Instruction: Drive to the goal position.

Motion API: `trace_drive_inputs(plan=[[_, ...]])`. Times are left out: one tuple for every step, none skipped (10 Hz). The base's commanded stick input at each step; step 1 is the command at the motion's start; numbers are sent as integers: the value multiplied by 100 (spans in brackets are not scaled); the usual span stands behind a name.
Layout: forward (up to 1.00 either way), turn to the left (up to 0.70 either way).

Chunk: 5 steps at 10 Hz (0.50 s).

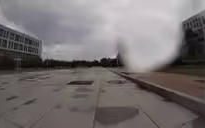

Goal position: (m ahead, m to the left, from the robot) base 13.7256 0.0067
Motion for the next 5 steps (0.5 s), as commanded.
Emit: trace_drive_inputs(plan=[[70, 0], [70, 0], [70, 0], [70, 0], [70, 0]])
